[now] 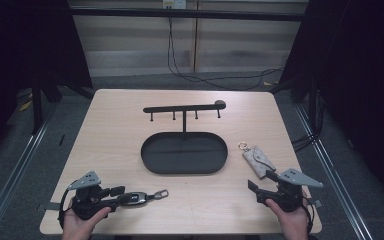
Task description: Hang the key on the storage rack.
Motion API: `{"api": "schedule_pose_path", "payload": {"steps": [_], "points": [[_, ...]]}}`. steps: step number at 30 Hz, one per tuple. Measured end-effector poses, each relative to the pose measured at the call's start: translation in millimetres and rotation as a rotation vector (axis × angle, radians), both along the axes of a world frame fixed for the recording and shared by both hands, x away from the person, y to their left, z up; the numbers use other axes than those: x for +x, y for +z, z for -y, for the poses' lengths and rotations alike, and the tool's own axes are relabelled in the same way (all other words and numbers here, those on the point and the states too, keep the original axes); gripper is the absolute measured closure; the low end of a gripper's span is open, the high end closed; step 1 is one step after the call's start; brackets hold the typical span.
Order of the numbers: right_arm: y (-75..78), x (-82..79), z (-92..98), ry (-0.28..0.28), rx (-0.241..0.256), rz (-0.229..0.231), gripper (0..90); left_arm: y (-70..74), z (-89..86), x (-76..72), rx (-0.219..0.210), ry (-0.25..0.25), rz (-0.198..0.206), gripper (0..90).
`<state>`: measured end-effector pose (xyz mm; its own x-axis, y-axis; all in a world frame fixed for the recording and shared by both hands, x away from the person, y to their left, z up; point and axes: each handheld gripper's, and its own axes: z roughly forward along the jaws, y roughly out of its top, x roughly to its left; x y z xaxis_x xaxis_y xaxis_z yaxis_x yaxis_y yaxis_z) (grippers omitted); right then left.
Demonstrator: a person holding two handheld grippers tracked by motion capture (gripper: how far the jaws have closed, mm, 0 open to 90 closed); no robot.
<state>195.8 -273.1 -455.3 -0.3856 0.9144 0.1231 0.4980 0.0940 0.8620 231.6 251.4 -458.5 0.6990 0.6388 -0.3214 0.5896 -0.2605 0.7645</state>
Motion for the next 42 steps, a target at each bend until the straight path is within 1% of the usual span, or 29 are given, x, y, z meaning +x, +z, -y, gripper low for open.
{"api": "schedule_pose_path", "payload": {"steps": [1,2,4,6,7,8,9,10,11,12,14,15,16,18,20,22,24,25,26,28,30,31,34,35,36,37,40,41,42], "points": [[-0.2,-0.8,1.3,-0.009,0.006,-0.004,22.9,0.0,0.0,0.0,0.000,0.000,0.000,55.9],[-1.4,-1.3,3.1,-0.012,0.010,-0.012,22.9,2.5,-0.4,-1.5,0.000,0.013,0.028,56.0],[-3.7,-2.3,4.6,-0.019,0.023,-0.028,22.9,3.9,-1.0,-2.1,-0.001,0.022,0.053,57.1],[-4.7,-2.8,4.5,-0.016,0.028,-0.037,22.8,4.5,-1.5,-2.5,0.000,0.027,0.060,57.4],[-5.8,-4.8,4.2,0.015,0.021,-0.068,22.7,6.1,-3.7,-5.2,-0.015,0.041,0.075,58.2],[-5.2,-5.9,3.0,0.043,-0.005,-0.084,22.7,6.7,-4.5,-6.9,-0.027,0.050,0.076,58.2],[-4.5,-7.9,2.1,0.054,-0.060,-0.081,22.7,6.7,-4.5,-6.9,-0.027,0.050,0.076,58.2],[-4.8,-10.5,2.1,0.056,-0.094,-0.074,22.7,7.3,-4.9,-8.3,-0.024,0.044,0.068,58.0],[-6.3,-12.0,3.1,0.055,-0.080,-0.073,22.6,7.6,-3.9,-8.5,-0.007,0.038,0.065,57.1],[-6.7,-12.1,5.3,0.056,-0.054,-0.069,22.7,7.8,-2.6,-8.5,0.007,0.032,0.056,55.4],[-3.5,-13.8,10.9,0.022,0.001,-0.041,22.6,9.4,-0.3,-8.0,0.021,0.007,0.039,53.3],[-3.5,-13.8,10.9,0.022,0.001,-0.041,22.6,9.4,-0.3,-8.0,0.021,0.007,0.039,51.1],[-1.4,-17.8,16.1,0.006,0.009,-0.025,22.7,12.2,2.6,-8.3,0.036,-0.011,0.036,48.9],[-1.9,-18.9,16.7,0.004,0.005,-0.029,22.6,13.6,3.6,-9.0,0.042,-0.018,0.041,47.8],[-2.5,-18.7,16.0,0.012,-0.010,-0.036,22.6,17.3,6.0,-9.4,0.048,-0.047,0.038,46.0],[-2.7,-18.0,15.2,0.016,-0.017,-0.041,22.6,21.0,8.3,-8.7,0.056,-0.053,0.047,45.3],[-3.6,-17.2,12.6,0.036,-0.031,-0.049,22.6,25.8,11.1,-6.6,0.072,-0.055,0.055,42.9],[-3.7,-17.1,12.6,0.038,-0.032,-0.050,22.7,30.6,14.5,-5.3,0.088,-0.058,0.072,41.9],[-3.6,-17.2,12.9,0.037,-0.029,-0.050,22.6,30.6,14.5,-5.3,0.088,-0.058,0.072,41.1],[-3.7,-17.2,13.3,0.036,-0.027,-0.051,22.6,35.5,18.1,-4.4,0.111,-0.070,0.080,40.6],[-4.2,-16.4,13.4,0.042,-0.022,-0.054,22.6,40.4,22.4,-3.0,0.150,-0.084,0.088,39.8],[-4.2,-16.4,13.4,0.042,-0.022,-0.054,22.6,40.4,22.4,-3.0,0.150,-0.084,0.088,39.9],[-4.3,-16.4,12.5,0.047,-0.026,-0.054,22.6,45.3,28.2,1.3,0.192,-0.110,0.081,40.2],[-4.0,-16.8,12.7,0.044,-0.025,-0.053,22.6,46.6,32.1,4.5,0.220,-0.128,0.086,40.8],[-4.0,-16.8,12.7,0.044,-0.025,-0.053,22.6,46.6,32.1,4.5,0.220,-0.128,0.086,40.6],[-4.0,-16.8,12.7,0.045,-0.024,-0.053,22.6,46.9,34.2,6.1,0.237,-0.136,0.097,40.6],[-4.4,-16.1,12.3,0.046,-0.025,-0.057,22.6,45.7,41.7,11.6,0.282,-0.157,0.082,40.9],[-4.4,-16.1,12.3,0.046,-0.024,-0.059,22.6,45.1,46.3,15.9,0.310,-0.177,0.068,41.5],[-4.5,-16.0,12.4,0.047,-0.023,-0.058,22.6,45.3,48.6,18.2,0.323,-0.187,0.065,41.9]]}}
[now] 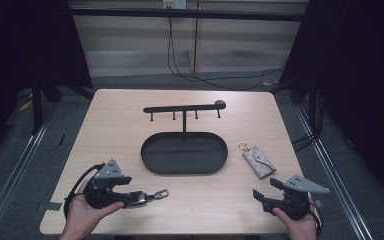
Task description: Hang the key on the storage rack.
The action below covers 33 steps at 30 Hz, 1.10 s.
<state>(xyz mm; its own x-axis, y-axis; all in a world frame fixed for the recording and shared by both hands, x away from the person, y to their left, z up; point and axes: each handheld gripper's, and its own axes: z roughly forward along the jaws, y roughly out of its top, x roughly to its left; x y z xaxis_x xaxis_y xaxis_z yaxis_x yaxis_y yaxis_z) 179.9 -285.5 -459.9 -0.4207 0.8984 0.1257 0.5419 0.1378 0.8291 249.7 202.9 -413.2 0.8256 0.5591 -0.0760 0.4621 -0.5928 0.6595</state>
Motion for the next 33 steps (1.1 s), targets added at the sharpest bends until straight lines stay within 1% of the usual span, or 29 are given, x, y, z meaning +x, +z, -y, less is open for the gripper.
{"api": "schedule_pose_path", "payload": {"steps": [1,2,3,4,5,6,7,8,10,11,14,15,16,17,18,19,20,21,22,23,25,26,29,30,31,32,33], "points": [[-0.1,0.1,0.1,0.001,0.000,-0.001,22.6,0.0,0.0,0.0,0.000,0.000,0.000,42.3],[-0.1,0.1,0.1,0.001,0.000,-0.001,22.6,0.2,2.6,2.2,0.009,-0.005,-0.010,42.3],[-0.3,0.3,0.2,0.001,-0.004,-0.002,22.6,1.0,6.0,4.7,0.028,-0.008,-0.014,42.5],[-0.3,0.2,0.1,0.000,-0.004,-0.003,22.6,1.3,9.1,6.7,0.034,-0.018,-0.024,43.0],[-0.4,0.1,-0.1,0.001,-0.006,-0.006,22.6,2.5,14.5,9.5,0.056,-0.032,-0.039,43.2],[-0.4,0.1,-0.1,0.001,-0.006,-0.006,22.6,2.5,14.5,9.5,0.056,-0.032,-0.039,43.2],[-0.5,0.2,-0.1,0.003,-0.005,-0.007,22.6,2.7,17.3,11.3,0.059,-0.045,-0.047,43.2],[-0.6,0.4,-0.1,0.002,-0.005,-0.007,22.6,3.4,20.1,12.2,0.071,-0.045,-0.047,43.2],[-0.8,0.6,0.0,0.002,-0.004,-0.008,22.6,3.4,25.0,14.9,0.091,-0.061,-0.054,43.5],[-0.8,0.6,0.1,0.003,-0.004,-0.008,22.6,3.4,27.7,15.7,0.106,-0.062,-0.051,43.5],[-0.9,0.8,0.0,0.005,-0.001,-0.010,22.6,2.0,35.1,21.3,0.132,-0.103,-0.084,42.2],[-0.9,0.9,0.0,0.005,0.001,-0.012,22.6,1.3,37.8,23.1,0.138,-0.103,-0.099,39.2],[-1.0,1.0,-0.1,0.005,0.002,-0.017,22.6,0.6,41.2,25.9,0.153,-0.092,-0.107,37.6],[-1.0,0.9,0.0,0.007,0.002,-0.013,22.6,0.0,45.7,28.8,0.164,-0.100,-0.101,37.9],[-1.0,0.9,0.0,0.007,0.002,-0.013,22.6,0.0,45.7,28.8,0.164,-0.100,-0.101,38.6],[-1.0,0.8,0.1,0.008,0.002,-0.012,22.6,0.2,47.9,30.5,0.172,-0.100,-0.109,38.6],[-1.1,0.9,0.3,0.007,0.002,-0.013,22.6,0.4,52.8,33.8,0.194,-0.107,-0.107,39.0],[-1.1,0.9,0.3,0.007,0.002,-0.013,22.6,0.4,52.8,33.8,0.194,-0.107,-0.107,39.6],[-1.3,1.1,0.3,0.006,0.003,-0.014,22.6,0.5,57.9,36.1,0.220,-0.102,-0.117,39.7],[-1.2,1.1,0.1,0.005,0.006,-0.018,22.6,0.8,59.9,37.8,0.229,-0.104,-0.121,39.4],[-1.2,1.1,0.1,0.007,0.004,-0.018,22.6,0.7,62.1,39.0,0.231,-0.100,-0.123,39.1],[-1.2,1.1,-0.1,0.006,0.006,-0.018,22.6,0.5,64.5,39.8,0.239,-0.097,-0.124,39.1],[-1.1,1.0,0.2,0.009,0.006,-0.019,22.6,-1.3,71.6,44.4,0.274,-0.122,-0.142,38.9],[-1.2,1.1,0.3,0.010,0.006,-0.017,22.6,-1.3,71.6,44.4,0.274,-0.122,-0.142,40.6],[-1.2,1.1,0.3,0.010,0.006,-0.017,22.6,-2.2,73.0,45.4,0.278,-0.139,-0.158,40.6],[-1.2,1.0,0.3,0.011,0.006,-0.017,22.6,-2.4,73.6,45.5,0.276,-0.150,-0.149,46.2],[-1.2,1.0,0.4,0.012,0.006,-0.016,22.6,-3.2,74.5,45.6,0.274,-0.151,-0.146,48.5]]}}
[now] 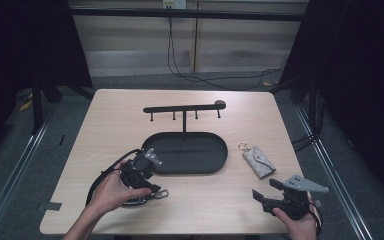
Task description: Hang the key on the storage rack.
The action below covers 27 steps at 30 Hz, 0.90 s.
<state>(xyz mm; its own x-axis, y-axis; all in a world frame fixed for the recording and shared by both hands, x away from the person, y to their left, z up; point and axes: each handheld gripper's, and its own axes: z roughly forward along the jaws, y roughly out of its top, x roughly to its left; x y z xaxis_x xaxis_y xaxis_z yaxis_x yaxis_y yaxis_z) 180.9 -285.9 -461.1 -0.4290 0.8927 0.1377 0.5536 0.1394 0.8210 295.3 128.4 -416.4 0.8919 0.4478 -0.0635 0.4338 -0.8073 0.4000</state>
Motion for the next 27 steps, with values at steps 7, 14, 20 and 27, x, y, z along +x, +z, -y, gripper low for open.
{"api": "schedule_pose_path", "payload": {"steps": [7,14,20,27], "points": [[-0.5,0.8,0.0,-0.005,0.002,-0.006,22.6,-11.1,7.0,2.9,0.073,-0.044,-0.060,48.2],[-0.8,1.1,0.0,-0.002,-0.004,-0.008,22.6,-21.6,14.3,6.7,0.131,-0.047,-0.084,50.8],[-1.0,1.3,0.1,-0.003,-0.005,-0.012,22.7,-29.6,18.8,8.0,0.161,-0.064,-0.140,56.3],[-1.3,1.8,0.4,-0.005,0.000,-0.019,22.6,-34.0,21.5,14.3,0.176,-0.068,-0.174,60.3]]}}
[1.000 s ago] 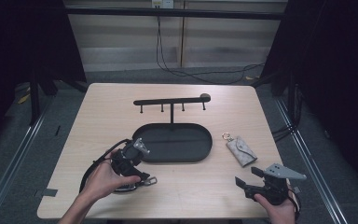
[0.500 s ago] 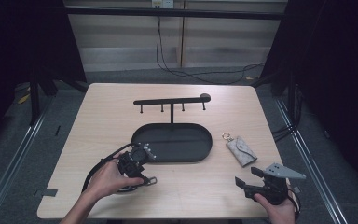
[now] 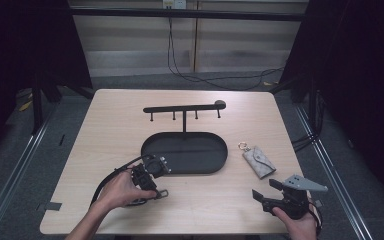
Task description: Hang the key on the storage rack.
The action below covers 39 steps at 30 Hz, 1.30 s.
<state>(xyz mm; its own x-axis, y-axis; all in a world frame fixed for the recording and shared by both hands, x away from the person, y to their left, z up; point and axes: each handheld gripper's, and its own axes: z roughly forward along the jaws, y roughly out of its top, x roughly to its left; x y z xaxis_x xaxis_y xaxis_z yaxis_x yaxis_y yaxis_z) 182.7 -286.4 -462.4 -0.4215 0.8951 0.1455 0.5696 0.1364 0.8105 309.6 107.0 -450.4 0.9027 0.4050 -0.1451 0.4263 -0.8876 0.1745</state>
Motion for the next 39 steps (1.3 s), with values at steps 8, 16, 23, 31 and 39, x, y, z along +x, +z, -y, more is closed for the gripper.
{"api": "schedule_pose_path", "payload": {"steps": [8,16,23,31,39], "points": [[-0.4,0.7,0.4,-0.003,0.006,-0.002,22.6,-9.3,5.7,4.3,0.018,-0.017,-0.028,61.3],[-0.7,1.1,0.9,-0.002,0.009,-0.005,22.6,-13.3,16.3,2.0,0.044,-0.061,-0.023,66.0],[-1.0,1.4,0.6,0.000,0.012,-0.009,22.6,-13.1,24.9,-2.1,0.091,-0.091,0.014,69.3],[-1.3,1.7,0.6,0.004,0.004,-0.012,22.6,-13.1,30.0,-3.4,0.131,-0.118,0.027,69.8],[-1.4,1.8,0.1,0.003,0.005,-0.017,22.6,-12.7,28.2,-0.9,0.119,-0.101,0.008,70.3]]}}
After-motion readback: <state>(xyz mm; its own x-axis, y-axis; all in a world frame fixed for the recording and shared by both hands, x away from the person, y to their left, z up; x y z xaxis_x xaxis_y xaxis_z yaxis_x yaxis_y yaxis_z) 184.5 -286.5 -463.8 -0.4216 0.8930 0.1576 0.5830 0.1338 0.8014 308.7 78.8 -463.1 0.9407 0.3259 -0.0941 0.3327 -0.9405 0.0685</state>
